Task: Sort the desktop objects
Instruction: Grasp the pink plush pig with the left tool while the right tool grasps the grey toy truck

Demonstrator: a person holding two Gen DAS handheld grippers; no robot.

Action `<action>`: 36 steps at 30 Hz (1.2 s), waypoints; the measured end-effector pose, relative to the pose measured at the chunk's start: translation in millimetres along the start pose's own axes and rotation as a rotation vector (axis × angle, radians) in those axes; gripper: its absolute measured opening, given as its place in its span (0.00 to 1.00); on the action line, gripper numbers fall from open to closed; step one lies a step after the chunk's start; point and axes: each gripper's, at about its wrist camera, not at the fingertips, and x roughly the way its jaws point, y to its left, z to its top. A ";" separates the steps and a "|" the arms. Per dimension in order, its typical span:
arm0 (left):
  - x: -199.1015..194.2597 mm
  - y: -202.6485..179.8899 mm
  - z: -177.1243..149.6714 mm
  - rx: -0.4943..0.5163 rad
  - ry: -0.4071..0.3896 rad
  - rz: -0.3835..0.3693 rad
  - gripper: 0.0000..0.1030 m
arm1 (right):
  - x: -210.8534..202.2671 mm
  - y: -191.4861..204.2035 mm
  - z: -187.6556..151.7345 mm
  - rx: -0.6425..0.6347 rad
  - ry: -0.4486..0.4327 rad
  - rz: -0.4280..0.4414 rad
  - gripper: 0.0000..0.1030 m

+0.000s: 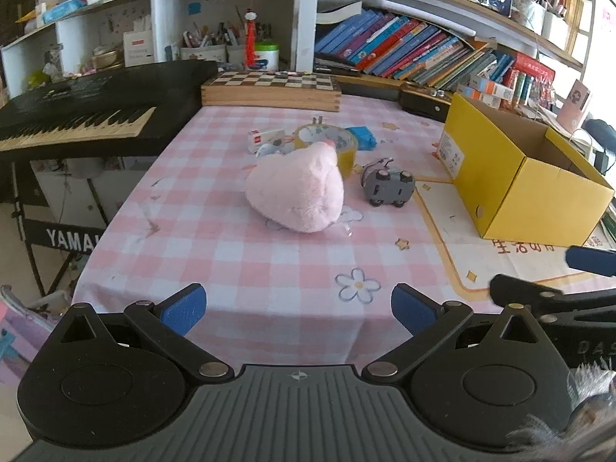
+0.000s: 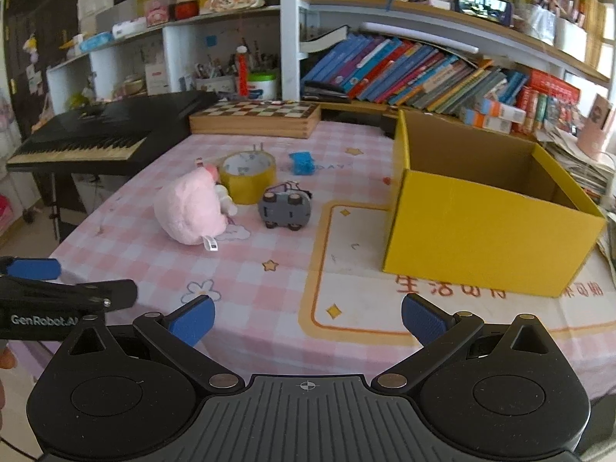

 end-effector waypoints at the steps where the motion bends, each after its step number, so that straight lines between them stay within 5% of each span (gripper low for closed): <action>1: 1.5 -0.8 1.8 0.000 -0.004 -0.003 1.00 | 3.4 -0.2 2.1 -0.005 0.001 0.009 1.00; 21: 64.6 6.1 44.8 -0.069 0.043 0.102 1.00 | 74.9 -3.9 46.6 -0.103 0.022 0.120 1.00; 27: 81.0 15.1 61.3 -0.135 0.038 0.078 1.00 | 87.1 -3.0 60.4 -0.131 -0.010 0.168 1.00; 31: 92.2 7.9 71.7 -0.150 0.021 -0.004 1.00 | 96.8 -0.7 66.1 -0.163 -0.002 0.157 1.00; 36: 117.3 -4.6 81.7 -0.115 0.054 0.056 1.00 | 107.1 3.9 71.0 -0.210 -0.001 0.175 1.00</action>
